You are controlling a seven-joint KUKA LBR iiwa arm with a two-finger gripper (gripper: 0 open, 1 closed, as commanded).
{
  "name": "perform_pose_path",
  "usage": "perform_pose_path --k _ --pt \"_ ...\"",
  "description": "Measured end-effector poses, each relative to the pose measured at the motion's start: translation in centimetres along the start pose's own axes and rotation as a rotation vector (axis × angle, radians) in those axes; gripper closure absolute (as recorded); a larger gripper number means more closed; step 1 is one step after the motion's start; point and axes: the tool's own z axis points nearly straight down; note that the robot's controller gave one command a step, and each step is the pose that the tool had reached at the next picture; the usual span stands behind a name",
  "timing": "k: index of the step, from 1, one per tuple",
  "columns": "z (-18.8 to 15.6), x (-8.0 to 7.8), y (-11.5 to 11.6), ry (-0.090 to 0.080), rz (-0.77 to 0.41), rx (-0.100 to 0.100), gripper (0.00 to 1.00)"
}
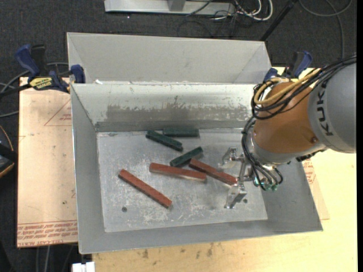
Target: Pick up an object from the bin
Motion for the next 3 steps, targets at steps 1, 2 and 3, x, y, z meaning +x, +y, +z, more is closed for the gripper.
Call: perform_pose_path --k 1,2,3 --pt "-0.4 -0.2 0.0 -0.008 -0.001 0.000 0.00" --pt "4.9 -7.4 1.9 -0.028 0.003 0.001 1.00" --pt "4.9 -7.4 1.9 -0.028 0.003 0.001 1.00"
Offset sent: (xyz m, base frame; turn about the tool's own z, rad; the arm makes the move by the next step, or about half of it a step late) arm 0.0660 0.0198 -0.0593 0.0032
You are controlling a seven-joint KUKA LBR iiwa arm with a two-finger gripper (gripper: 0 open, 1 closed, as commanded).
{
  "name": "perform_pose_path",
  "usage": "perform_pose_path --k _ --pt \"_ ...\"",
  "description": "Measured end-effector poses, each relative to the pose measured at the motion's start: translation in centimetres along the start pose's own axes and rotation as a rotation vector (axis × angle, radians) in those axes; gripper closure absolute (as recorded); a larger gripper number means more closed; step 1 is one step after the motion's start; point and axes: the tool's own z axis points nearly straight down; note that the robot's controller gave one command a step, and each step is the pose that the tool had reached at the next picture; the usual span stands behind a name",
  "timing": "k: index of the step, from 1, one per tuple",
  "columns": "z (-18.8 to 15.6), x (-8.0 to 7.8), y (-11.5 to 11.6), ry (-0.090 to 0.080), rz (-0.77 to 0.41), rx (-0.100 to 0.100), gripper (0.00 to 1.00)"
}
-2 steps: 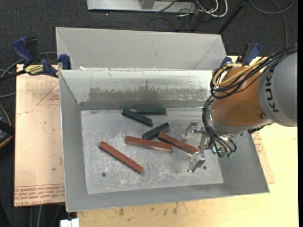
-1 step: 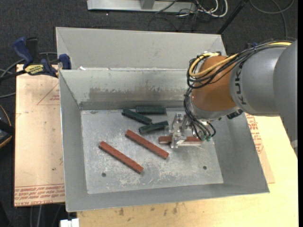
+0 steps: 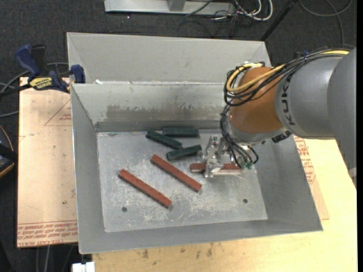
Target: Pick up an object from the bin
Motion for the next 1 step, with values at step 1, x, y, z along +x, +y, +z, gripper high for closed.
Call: perform_pose_path --k 1 --pt "-14.33 -0.82 0.86 0.014 0.005 -0.001 1.00"
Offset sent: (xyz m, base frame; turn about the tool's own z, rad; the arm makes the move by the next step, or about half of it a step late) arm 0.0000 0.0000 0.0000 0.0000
